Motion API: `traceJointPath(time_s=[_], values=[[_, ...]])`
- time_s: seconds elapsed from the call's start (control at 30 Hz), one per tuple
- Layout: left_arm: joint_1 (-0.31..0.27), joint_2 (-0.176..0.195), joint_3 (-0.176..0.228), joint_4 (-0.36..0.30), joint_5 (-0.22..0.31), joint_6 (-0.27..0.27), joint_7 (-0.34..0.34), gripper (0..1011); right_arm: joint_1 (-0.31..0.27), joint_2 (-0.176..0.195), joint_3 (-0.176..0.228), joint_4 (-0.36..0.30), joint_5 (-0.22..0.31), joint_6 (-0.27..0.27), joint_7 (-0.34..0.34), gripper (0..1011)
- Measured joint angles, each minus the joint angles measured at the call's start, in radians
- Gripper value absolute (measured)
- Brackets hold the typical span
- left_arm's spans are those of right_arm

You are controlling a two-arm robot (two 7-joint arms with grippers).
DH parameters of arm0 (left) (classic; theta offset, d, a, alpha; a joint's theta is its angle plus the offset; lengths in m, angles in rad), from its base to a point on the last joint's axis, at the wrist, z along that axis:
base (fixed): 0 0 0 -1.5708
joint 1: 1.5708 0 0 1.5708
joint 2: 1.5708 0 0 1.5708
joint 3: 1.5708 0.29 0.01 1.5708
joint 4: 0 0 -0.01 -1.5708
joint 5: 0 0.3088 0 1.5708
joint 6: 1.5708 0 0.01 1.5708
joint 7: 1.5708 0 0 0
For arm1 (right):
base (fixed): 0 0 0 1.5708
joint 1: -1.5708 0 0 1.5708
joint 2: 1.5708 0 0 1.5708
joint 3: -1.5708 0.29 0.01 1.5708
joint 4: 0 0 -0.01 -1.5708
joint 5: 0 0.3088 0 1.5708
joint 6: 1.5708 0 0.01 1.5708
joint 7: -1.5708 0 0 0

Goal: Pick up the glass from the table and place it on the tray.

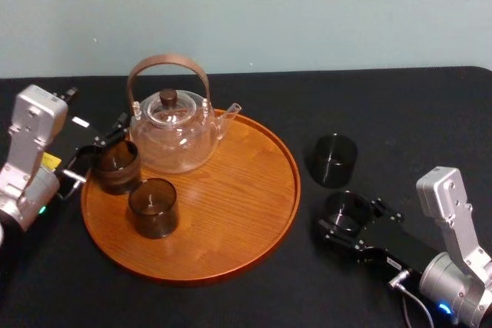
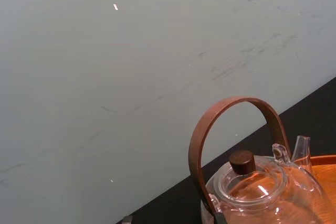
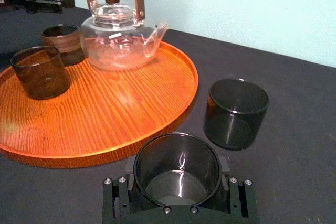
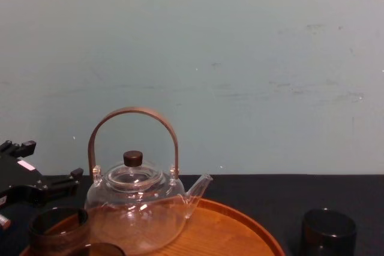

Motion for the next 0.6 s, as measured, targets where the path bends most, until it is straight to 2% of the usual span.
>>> traceJointPath(time_s=[0.27,0.6], values=[[0.000,0.000,0.000,0.000,0.000,0.000,0.000,1001,0.036,0.013,-0.032,-0.005,0.006,-0.015,0.032,905],[0.000,0.000,0.000,0.000,0.000,0.000,0.000,1002,0.106,0.010,-0.112,-0.014,-0.006,-0.010,0.068,905]])
